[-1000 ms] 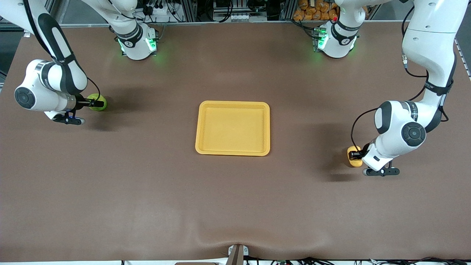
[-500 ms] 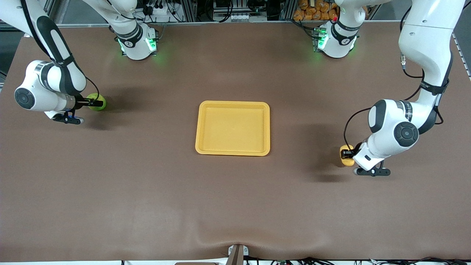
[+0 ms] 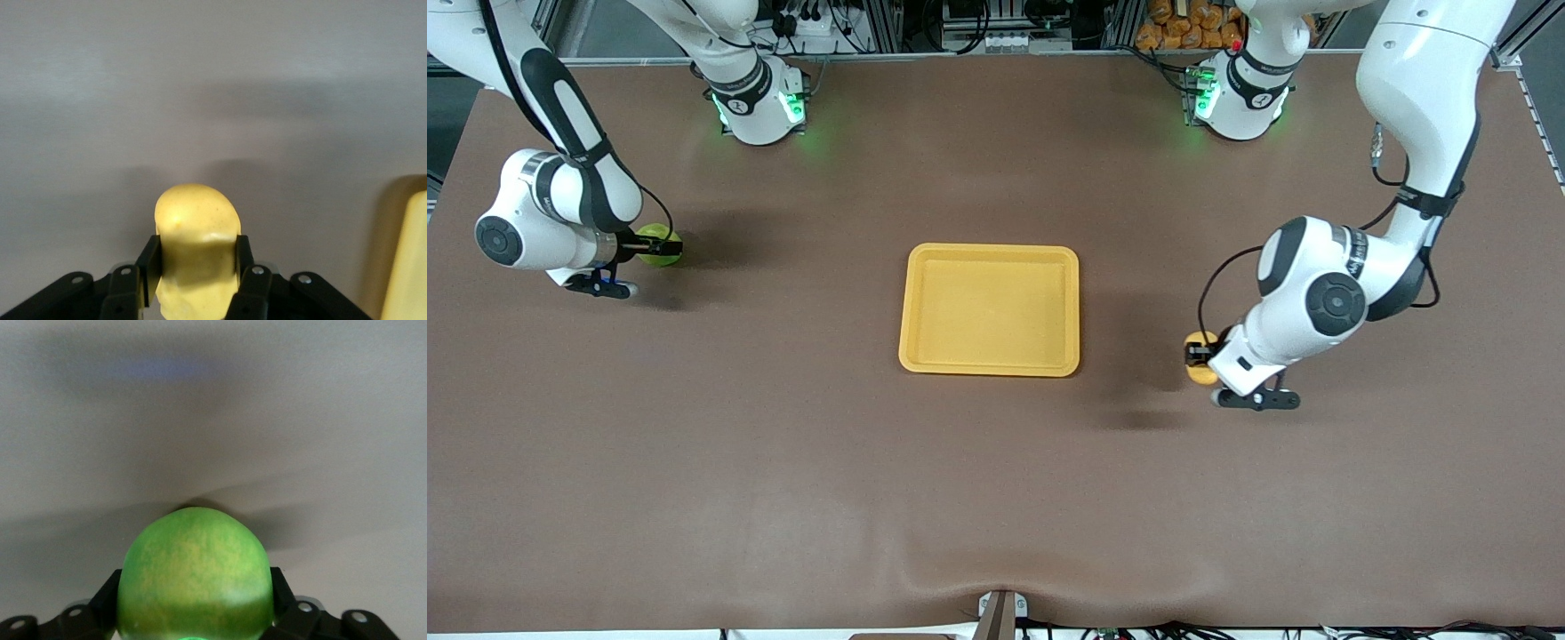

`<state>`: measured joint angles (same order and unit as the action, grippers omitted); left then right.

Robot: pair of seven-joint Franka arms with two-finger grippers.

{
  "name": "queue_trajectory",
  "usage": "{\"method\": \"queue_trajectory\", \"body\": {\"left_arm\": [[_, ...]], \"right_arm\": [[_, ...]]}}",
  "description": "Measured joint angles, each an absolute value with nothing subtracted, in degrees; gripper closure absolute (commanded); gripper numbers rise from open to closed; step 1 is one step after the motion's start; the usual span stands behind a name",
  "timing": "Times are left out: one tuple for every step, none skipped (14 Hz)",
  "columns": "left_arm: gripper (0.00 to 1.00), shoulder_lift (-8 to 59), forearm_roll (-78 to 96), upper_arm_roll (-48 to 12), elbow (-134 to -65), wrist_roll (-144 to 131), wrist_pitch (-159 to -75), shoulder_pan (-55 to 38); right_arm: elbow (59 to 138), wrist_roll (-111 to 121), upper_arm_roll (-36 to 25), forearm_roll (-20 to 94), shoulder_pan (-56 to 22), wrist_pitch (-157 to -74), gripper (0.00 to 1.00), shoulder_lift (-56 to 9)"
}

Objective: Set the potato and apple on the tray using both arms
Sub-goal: 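Carry the potato with the left gripper over the yellow tray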

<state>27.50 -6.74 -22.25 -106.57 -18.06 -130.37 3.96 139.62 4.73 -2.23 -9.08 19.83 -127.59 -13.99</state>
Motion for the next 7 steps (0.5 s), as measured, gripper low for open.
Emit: {"method": "queue_trajectory", "body": {"left_arm": [[0.73, 27.43, -6.74, -22.83, -106.51, -18.65, -130.36, 3.27], [0.73, 27.38, -6.74, -23.19, -106.34, -19.6, -130.36, 2.32], [0.73, 27.34, -6.74, -23.42, -106.01, -20.84, -130.36, 0.99], [0.73, 27.33, -6.74, -23.56, -105.56, -22.34, -130.36, -0.66], [0.73, 27.33, -6.74, -23.59, -105.1, -23.74, -130.36, -2.4], [0.73, 27.33, -6.74, -23.62, -104.76, -25.0, -130.36, -4.09], [0.73, 27.33, -6.74, -23.62, -104.53, -26.09, -130.35, -5.7]], "right_arm": [[139.63, 4.72, -2.22, -9.08, 19.83, -127.63, 1.0, -14.09], [139.62, 4.72, -2.2, -9.08, 19.83, -127.63, 1.0, -14.09], [139.6, 4.72, -2.2, -9.08, 19.83, -127.63, 1.0, -14.09], [139.52, 4.72, -2.17, -9.08, 19.83, -127.71, 1.0, -14.09], [139.32, 4.72, -2.11, -9.08, 19.83, -127.86, 1.0, -14.09], [139.06, 4.72, -2.0, -9.08, 19.82, -127.96, 1.0, -14.09], [138.73, 4.72, -1.79, -9.08, 19.78, -128.02, 1.0, -14.1]]}}
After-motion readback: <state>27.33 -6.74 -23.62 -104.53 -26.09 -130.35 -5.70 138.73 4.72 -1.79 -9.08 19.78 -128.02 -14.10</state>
